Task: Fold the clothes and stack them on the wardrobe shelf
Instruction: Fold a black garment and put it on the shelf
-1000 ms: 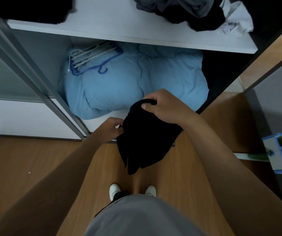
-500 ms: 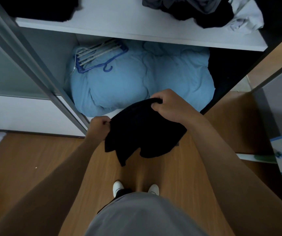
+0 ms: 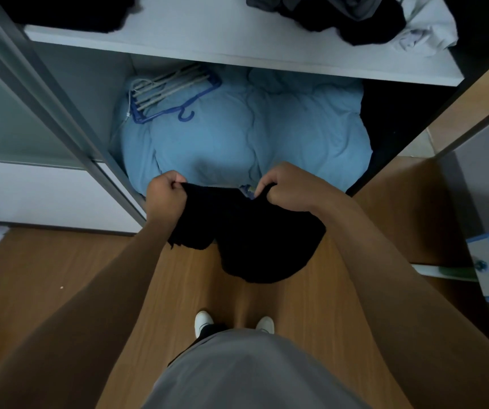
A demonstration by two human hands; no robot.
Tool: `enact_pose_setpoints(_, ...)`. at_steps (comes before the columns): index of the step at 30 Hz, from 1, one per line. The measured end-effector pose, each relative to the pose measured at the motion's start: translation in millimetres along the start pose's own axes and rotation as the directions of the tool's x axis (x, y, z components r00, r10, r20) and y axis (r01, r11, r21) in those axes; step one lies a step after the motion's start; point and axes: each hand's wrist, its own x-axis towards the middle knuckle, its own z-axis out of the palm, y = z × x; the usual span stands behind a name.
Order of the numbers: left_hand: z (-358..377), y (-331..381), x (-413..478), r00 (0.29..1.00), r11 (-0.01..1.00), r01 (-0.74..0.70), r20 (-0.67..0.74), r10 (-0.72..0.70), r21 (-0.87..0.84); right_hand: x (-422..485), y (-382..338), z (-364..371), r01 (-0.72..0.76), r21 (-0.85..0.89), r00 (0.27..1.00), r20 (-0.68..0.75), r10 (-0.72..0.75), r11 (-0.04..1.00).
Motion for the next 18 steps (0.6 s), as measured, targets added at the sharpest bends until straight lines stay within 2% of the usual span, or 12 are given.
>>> enact_pose_setpoints(4,6,16,7,0.991,0.995,-0.097,0.098,0.096,0.004,-4,-3,6,0.01,-0.113,0.971,0.24,0.017,0.994)
enact_pose_setpoints(10,15,31,12,0.975,0.989,-0.145,0.178,0.135,0.039,-9,-7,6,-0.042,0.067,0.946,0.323,0.018,0.997)
enact_pose_setpoints(14,21,40,11,0.96,0.989,-0.149,0.24,0.148,-0.013,-14,-8,3,-0.083,0.203,0.888,0.459,-0.02,0.976)
enact_pose_setpoints(18,24,39,11,0.96,0.995,-0.104,0.259,0.103,-0.01,-17,-8,-2,0.021,0.102,0.846,0.528,-0.072,0.995)
